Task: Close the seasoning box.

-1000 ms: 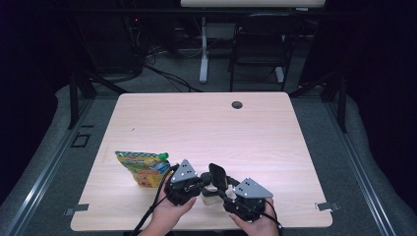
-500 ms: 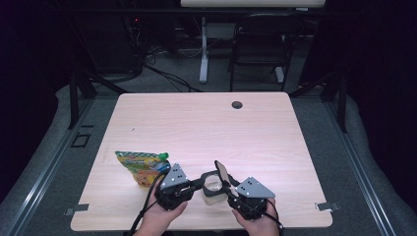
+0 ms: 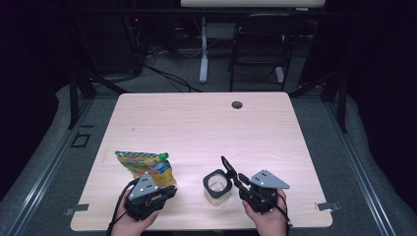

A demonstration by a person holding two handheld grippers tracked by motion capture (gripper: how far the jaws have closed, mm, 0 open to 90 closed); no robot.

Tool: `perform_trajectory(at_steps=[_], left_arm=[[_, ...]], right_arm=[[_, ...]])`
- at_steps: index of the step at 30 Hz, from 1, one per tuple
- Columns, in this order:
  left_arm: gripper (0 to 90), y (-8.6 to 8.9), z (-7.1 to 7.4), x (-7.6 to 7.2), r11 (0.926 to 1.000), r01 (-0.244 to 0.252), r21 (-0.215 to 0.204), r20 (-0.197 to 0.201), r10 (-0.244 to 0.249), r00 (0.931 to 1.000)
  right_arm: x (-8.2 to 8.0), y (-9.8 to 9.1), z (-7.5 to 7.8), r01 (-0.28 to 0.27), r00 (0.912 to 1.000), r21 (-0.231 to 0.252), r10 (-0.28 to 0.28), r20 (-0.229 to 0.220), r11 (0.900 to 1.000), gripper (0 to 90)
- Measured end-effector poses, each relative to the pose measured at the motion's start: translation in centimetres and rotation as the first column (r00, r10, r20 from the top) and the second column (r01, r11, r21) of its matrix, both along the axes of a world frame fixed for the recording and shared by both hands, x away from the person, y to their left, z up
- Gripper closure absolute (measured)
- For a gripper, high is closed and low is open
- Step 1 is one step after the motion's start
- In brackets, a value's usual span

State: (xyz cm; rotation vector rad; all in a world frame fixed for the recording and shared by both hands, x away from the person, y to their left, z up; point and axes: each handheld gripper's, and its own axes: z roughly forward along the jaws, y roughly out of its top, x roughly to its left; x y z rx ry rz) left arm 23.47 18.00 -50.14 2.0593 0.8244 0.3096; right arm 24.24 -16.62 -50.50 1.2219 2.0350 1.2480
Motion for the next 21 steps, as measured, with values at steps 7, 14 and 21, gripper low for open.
perform_trajectory(at_steps=[7,14,21], left_arm=[[79.8,3.4,-0.5,-0.8,0.9982,-0.059,-0.006,-0.007,0.059,0.9982],[77.8,5.4,-0.9,-0.9,0.9940,-0.104,-0.034,-0.008,0.104,0.9946],[75.5,6.2,-1.5,-0.9,0.9928,-0.117,-0.027,-0.011,0.117,0.9931]], right_arm=[[1.5,-0.2,-0.3,-0.037,0.9990,0.018,0.038,-0.024,0.9991,69.2],[2.3,0.5,-0.5,-0.056,0.9984,0.000,0.056,-0.008,0.9984,76.8],[2.7,0.3,-0.3,-0.066,0.9978,-0.029,0.065,-0.013,0.9974,84.2]])
